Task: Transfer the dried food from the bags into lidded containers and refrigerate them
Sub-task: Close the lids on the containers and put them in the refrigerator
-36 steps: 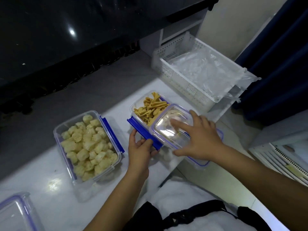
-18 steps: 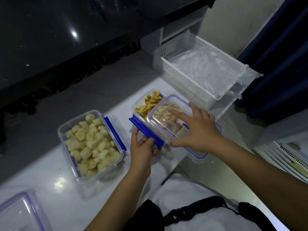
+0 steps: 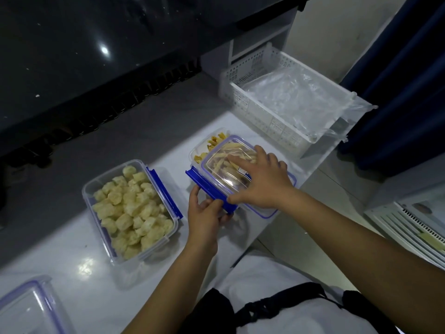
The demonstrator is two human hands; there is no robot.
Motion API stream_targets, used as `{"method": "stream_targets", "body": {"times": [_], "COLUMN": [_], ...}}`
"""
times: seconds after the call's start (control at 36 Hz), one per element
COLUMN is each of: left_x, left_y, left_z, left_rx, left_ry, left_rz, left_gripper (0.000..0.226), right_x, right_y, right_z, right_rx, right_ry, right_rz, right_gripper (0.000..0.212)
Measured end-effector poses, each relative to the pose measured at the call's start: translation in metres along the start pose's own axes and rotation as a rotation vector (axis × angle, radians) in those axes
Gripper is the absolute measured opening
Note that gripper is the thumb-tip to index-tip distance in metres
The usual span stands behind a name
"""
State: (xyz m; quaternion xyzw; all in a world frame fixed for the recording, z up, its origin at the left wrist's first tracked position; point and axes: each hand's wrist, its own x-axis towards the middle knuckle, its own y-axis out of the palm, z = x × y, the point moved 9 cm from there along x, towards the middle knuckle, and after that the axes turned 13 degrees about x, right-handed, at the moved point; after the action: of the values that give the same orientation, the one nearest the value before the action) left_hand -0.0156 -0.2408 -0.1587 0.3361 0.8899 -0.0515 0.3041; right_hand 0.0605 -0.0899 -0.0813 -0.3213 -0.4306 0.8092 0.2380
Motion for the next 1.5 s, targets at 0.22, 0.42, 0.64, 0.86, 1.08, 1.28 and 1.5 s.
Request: {"method": "stream_targets", "body": {"times": [0.22,0.42,0.64,0.86,1.08,1.28,1.5], "left_x": [-0.001,-0.003,-0.003,-0.001,0.001,0.000,0.001], "left_y": [0.003,0.004,0.003,0.004,0.003,0.005,0.004], "left_z": [0.001,0.000,0.000,0.001,0.004,-0.004,-0.003], "left_rx": [-0.005,-0.016,0.001,-0.026,-0.006,-0.006,0.008], "left_ry": [0.008,0.035,0.030,0.018,-0.012,-0.004,-0.004], "left_rz": [0.024,0.049,0.058,0.078,0.083,0.088,0.070], "left_gripper": [0.063,0.062,0.065,0.063,0.065,0.068,0.073], "right_x": [-0.017,0.001,0.019,0.001,-0.005,-0.006,0.044], "right_y": [0.003,0.005,0.006,-0.008,-0.055,-0.016,0.014], "right_z": [-0.011,-0.003,0.008,-0.016,-0.049,-0.026,0.015], "right_rx": [-0.012,-0.007,0.014,0.376,0.483,0.221,-0.064], "right_ry": [0.004,0.018,-0.006,0.008,0.091,0.036,0.031], "right_rz": [-0.009,-0.052,-0.054,-0.100,-0.183,-0.139,-0.128], "right_gripper": [0.110,0.107,0.107,0.109,0.114,0.112,0.108]}}
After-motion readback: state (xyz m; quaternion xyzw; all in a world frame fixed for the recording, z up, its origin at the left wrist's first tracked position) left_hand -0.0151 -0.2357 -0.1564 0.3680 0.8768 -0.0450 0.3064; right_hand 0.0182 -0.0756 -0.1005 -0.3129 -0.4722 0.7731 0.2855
